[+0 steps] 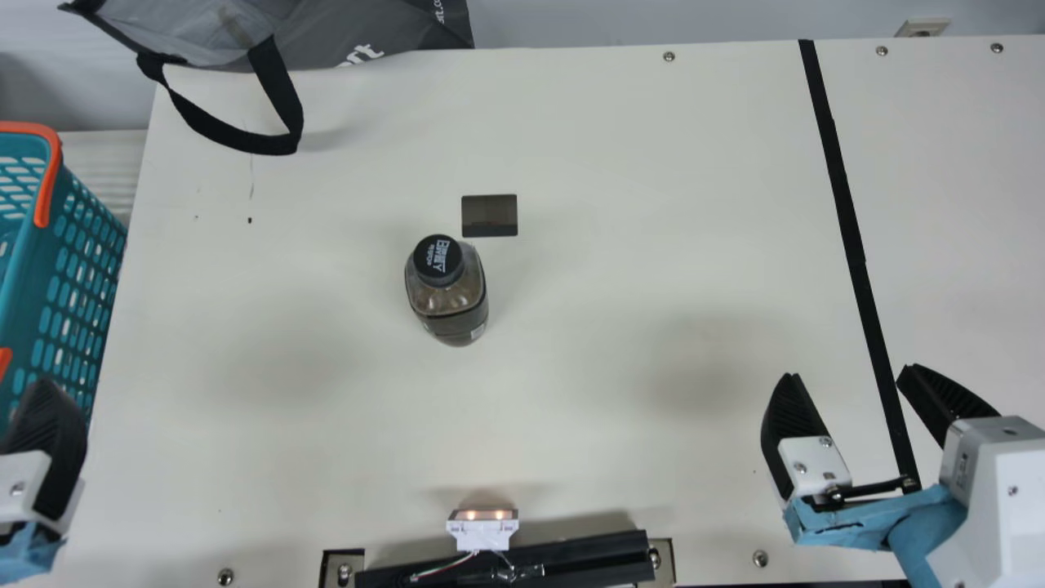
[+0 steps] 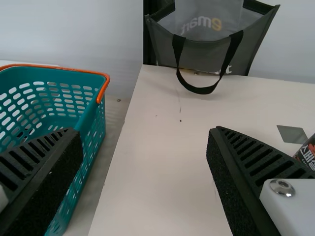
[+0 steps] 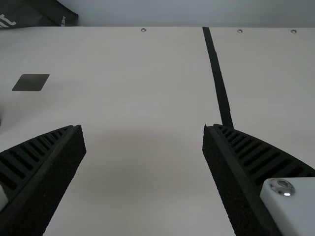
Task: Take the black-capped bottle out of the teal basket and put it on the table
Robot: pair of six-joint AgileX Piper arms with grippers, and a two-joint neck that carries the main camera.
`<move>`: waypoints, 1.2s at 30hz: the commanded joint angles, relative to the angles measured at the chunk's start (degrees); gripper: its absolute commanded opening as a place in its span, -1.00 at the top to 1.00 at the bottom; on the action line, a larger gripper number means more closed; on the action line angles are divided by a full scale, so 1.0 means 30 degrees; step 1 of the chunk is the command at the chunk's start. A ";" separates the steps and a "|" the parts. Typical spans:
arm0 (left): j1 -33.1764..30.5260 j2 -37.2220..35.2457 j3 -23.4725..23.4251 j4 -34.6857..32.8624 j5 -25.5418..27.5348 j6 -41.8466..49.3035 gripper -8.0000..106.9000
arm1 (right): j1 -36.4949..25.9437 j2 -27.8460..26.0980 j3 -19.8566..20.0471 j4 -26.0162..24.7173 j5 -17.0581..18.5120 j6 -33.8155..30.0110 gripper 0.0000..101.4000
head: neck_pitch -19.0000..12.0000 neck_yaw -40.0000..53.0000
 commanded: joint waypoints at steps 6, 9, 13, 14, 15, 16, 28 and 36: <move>0.0577 -0.0036 0.0047 -0.0746 0.0224 0.0719 -1.00 | 0.0000 0.0000 0.0000 0.0000 0.0000 0.0000 -0.79 | -0.0071 0.0158; 0.0755 -0.0031 0.0061 -0.0951 0.0263 0.0928 -1.00 | 0.0000 0.0000 0.0000 0.0000 0.0000 0.0000 -0.79 | -0.0071 0.0158; 0.0925 -0.0019 0.0104 -0.1145 0.0282 0.1132 -1.00 | 0.0000 0.0000 0.0000 0.0000 0.0000 0.0000 -0.79 | -0.0071 0.0158; 0.0948 -0.0023 0.0109 -0.1174 0.0299 0.1166 -1.00 | 0.0000 0.0000 0.0000 0.0000 0.0000 0.0000 -0.79 | -0.0071 0.0158; 0.0972 -0.0019 0.0118 -0.1210 0.0305 0.1208 -1.00 | 0.0000 0.0000 0.0000 0.0000 0.0000 0.0000 -0.79 | -0.0071 0.0158; 0.0985 -0.0015 0.0131 -0.1233 0.0307 0.1237 -1.00 | 0.0000 0.0000 0.0000 0.0000 0.0000 0.0000 -0.79 | -0.0071 0.0158; 0.1111 0.0003 0.0290 -0.1298 0.0311 0.1381 -1.00 | 0.0000 0.0000 0.0000 0.0000 0.0000 0.0000 -0.79 | -0.0071 0.0158; 0.1111 0.0003 0.0290 -0.1298 0.0285 0.1381 -1.00 | 0.0000 0.0000 0.0000 0.0000 0.0000 0.0000 -0.79 | -0.0071 0.0158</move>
